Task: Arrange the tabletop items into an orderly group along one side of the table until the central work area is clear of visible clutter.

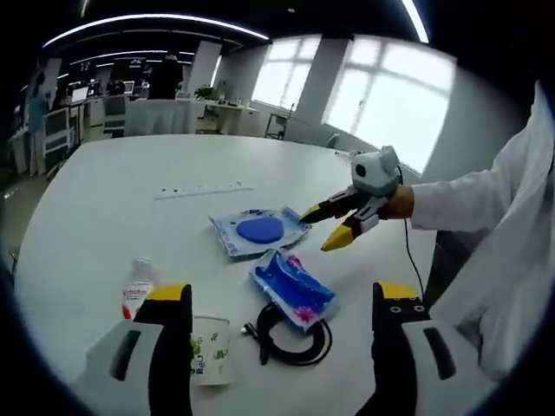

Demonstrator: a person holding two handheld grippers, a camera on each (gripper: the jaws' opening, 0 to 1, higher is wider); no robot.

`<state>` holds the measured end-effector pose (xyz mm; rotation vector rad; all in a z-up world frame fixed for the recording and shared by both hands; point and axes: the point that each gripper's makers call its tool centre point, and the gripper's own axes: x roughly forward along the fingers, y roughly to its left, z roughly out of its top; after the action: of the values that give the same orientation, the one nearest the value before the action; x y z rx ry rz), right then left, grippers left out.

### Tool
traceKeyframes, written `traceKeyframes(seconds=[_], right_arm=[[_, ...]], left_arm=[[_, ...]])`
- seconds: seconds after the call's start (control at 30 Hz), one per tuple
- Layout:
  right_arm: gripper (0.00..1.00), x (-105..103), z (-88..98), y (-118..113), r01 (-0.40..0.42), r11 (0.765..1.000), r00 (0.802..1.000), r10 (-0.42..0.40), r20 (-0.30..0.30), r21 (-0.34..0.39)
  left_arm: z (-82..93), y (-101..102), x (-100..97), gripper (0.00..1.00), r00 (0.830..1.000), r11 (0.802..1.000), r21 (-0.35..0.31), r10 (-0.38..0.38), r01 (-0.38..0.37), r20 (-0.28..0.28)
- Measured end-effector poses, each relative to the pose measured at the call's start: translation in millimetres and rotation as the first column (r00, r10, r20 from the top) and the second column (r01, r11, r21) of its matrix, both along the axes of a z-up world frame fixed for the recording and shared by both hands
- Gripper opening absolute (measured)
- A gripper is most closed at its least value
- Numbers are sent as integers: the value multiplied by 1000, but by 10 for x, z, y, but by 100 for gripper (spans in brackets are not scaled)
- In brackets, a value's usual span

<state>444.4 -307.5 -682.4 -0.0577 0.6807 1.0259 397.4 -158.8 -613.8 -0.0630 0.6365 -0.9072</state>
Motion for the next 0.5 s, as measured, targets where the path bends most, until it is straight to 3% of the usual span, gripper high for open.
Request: traceKeyframes(seconds=[0.5], right_arm=[[41,75,-284,116,-91,995,994,90,-55,-27]], left_arm=[[-85,99,-59,86,999,999,-5,34,-34,-25]])
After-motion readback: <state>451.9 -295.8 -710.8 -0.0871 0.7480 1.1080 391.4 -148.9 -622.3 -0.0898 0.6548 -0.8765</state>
